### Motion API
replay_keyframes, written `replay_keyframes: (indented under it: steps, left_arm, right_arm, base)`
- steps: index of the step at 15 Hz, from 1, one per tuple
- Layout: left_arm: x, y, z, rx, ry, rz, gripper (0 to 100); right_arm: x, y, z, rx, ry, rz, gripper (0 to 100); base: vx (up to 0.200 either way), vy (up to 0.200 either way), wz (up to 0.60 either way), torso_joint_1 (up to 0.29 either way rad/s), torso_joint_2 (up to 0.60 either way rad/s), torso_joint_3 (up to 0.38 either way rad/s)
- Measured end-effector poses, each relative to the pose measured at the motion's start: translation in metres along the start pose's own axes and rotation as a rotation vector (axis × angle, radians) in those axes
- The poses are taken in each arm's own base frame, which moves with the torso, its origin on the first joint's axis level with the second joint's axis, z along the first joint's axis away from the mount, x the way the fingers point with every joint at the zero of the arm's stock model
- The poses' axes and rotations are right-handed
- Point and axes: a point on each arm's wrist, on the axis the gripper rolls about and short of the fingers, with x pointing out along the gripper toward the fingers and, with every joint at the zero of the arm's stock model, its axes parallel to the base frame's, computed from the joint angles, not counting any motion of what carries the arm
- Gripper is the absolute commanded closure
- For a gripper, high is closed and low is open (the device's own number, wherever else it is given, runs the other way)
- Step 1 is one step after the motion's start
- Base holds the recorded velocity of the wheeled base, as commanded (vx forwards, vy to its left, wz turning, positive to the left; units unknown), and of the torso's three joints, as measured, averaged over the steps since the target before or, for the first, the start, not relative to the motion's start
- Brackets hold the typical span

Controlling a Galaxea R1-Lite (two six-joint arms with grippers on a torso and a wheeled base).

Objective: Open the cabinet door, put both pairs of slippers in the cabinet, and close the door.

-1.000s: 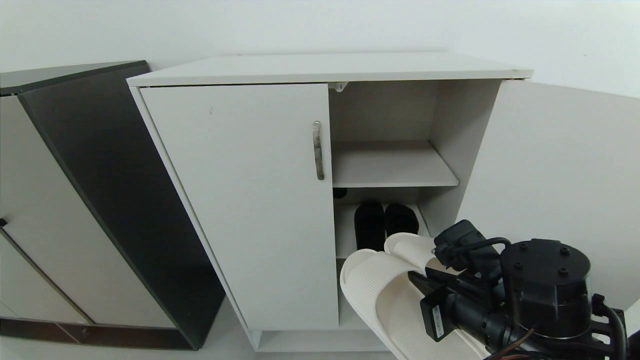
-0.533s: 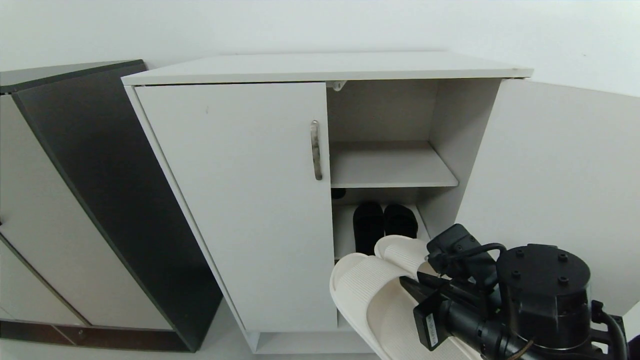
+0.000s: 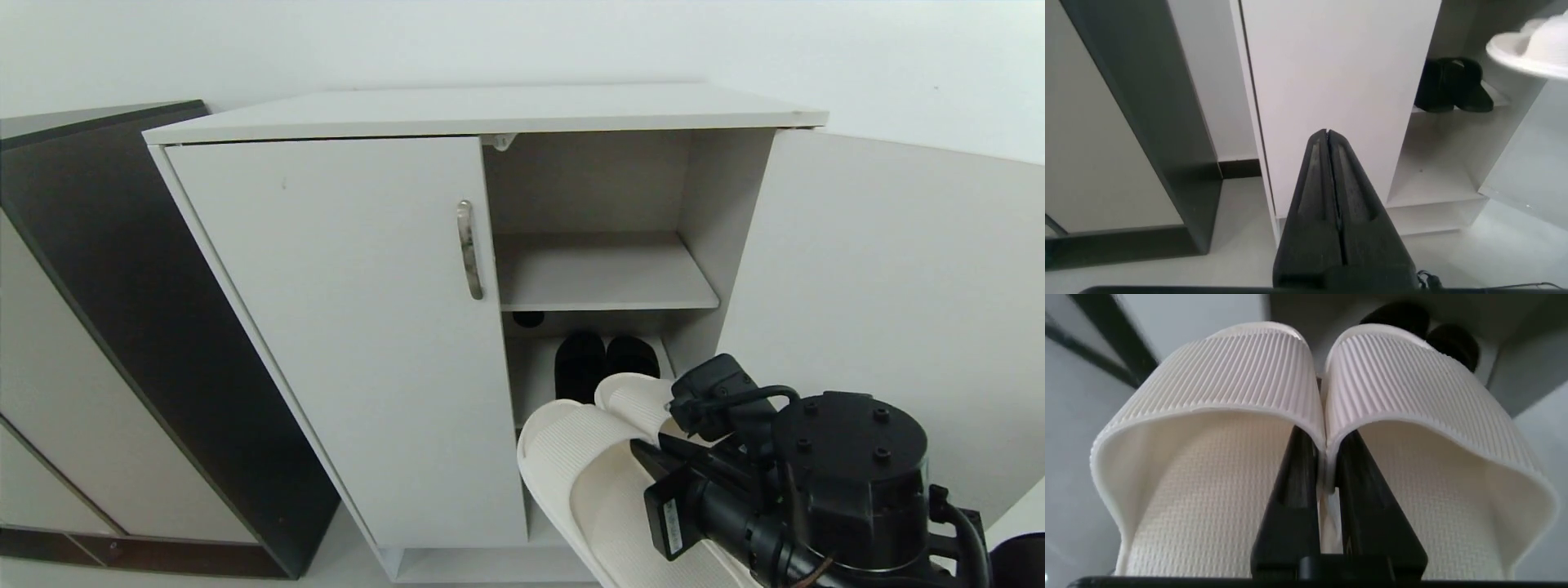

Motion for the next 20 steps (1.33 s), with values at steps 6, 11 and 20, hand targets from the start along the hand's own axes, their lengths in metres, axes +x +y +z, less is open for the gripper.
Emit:
replay_keyframes:
  steps: [6, 11, 20]
  left_arm:
    - [0.0, 0.0, 0.0, 0.0, 0.0, -0.001, 100]
    - [0.0, 0.0, 0.0, 0.0, 0.0, -0.001, 100]
    - [0.0, 0.0, 0.0, 0.003, 0.0, -0.002, 100]
  right_arm:
    - [0.017, 0.029, 0.037, 0.068, 0.038, -0.17, 100]
    - [0.021, 0.035, 0.091, 0.124, 0.016, -0.341, 100]
    - [0.048, 0.022, 0.098, 0.148, -0.03, -0.418, 100]
  base:
    - [0.0, 0.0, 0.0, 0.0, 0.0, 0.0]
    - [0.0, 0.0, 0.0, 0.0, 0.0, 0.0]
    - [0.0, 0.0, 0.0, 0.0, 0.0, 0.0]
